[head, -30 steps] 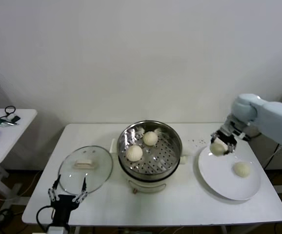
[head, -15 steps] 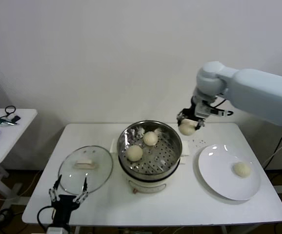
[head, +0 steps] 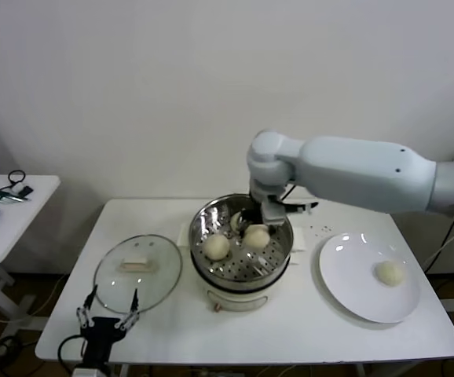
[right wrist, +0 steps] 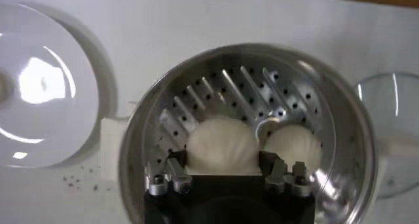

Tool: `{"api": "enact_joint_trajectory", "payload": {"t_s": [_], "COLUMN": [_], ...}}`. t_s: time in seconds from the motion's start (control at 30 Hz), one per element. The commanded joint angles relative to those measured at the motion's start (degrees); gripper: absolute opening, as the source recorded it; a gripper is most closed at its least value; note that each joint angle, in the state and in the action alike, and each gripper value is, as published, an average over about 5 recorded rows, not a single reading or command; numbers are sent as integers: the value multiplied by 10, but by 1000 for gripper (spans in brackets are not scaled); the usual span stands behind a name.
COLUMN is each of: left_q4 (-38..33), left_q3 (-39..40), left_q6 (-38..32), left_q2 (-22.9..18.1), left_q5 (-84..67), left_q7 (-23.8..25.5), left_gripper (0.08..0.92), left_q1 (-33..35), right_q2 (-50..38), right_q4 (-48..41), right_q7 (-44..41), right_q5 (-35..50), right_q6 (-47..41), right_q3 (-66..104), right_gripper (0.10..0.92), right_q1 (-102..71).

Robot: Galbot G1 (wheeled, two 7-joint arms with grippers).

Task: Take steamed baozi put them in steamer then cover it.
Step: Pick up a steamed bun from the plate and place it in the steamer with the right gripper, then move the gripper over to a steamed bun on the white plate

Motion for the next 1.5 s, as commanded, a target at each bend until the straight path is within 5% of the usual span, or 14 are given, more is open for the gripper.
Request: {"api": "enact_joint_trajectory", "payload": {"t_s": [0.03, 0.5, 0.8, 1.13, 1.33, 1.5], "left_q4": [2, 7, 8, 4, 0, -4], "left_q3": [-1, 0, 1, 4, 4, 4], "left_q6": [3, 3, 3, 6, 6, 6], "left_q2": [3, 1, 0, 2, 1, 2], "left_q5": [-5, -4, -3, 0, 0, 0], "left_q7": [0, -1, -1, -1, -2, -2], "left_gripper": [823, 823, 823, 823, 823, 823], "left_q1": [-3, -9, -10, -13, -13, -12], "right_q2": [40, 39, 30, -36, -100, -161], "right_q4": [11, 6, -2, -65, -98, -97], "right_q7": [4, 22, 22, 37, 160, 166], "right_q5": [-17, -22, -17, 64, 227, 344], "right_q6": [9, 9, 6, -7, -176, -343], "right_q3": [-11, -15, 0, 4, -93, -127], "right_gripper": [712, 720, 820, 823, 823, 823], "right_q1": [-47, -56, -48, 20, 96, 117]}}
